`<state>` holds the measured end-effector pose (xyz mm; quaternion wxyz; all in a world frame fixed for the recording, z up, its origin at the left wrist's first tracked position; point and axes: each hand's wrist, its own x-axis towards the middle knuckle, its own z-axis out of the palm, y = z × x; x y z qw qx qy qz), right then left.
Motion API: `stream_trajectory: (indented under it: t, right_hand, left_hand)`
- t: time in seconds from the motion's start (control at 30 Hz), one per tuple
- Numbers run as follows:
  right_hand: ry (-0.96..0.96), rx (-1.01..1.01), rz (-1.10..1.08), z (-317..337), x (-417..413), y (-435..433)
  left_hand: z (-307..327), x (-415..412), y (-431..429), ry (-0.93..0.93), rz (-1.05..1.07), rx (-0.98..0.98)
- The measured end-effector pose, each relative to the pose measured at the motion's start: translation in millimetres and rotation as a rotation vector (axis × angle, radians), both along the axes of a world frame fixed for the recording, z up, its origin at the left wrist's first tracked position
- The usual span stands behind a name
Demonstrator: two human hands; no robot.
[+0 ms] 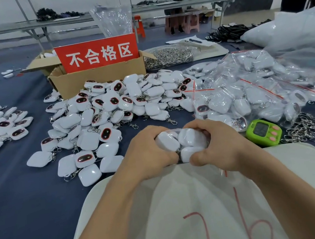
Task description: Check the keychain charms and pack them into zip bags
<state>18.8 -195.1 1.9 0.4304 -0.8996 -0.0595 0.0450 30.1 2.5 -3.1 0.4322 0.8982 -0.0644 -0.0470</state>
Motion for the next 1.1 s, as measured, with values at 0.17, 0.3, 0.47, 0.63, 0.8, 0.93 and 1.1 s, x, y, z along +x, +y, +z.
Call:
stream_trajectory:
  t: [0.17,0.3,0.47,0.63,0.8,0.93,1.1]
  right_hand:
    - [0.014,0.125,-0.036,-1,-1,-1]
    - [0.027,0.162,-0.051,-1,-1,-4]
    - [0.0,0.129,-0.062,2,-4,-3]
    - [-0.122,-0.074,-0.032,4,-6,0]
    - [-0.296,-0.101,-0.058,6,-10,8]
    - [-0.293,-0.079,-0.059,7,-11,9]
    - [-0.127,-0.113,-0.03,14,-12,7]
  left_hand:
    - [2,-2,3,0.049,-0.02,-0.145]
    - [4,-3,5,0.093,-0.049,-0.228]
    - [4,-1,7,0.175,-0.074,-0.36]
    - [7,-2,10,0.234,-0.084,-0.448]
    - [7,0,10,0.286,-0.025,-0.525]
    - [8,0,7,0.285,0.043,-0.577]
    - [5,-1,1,0.231,0.156,-0.569]
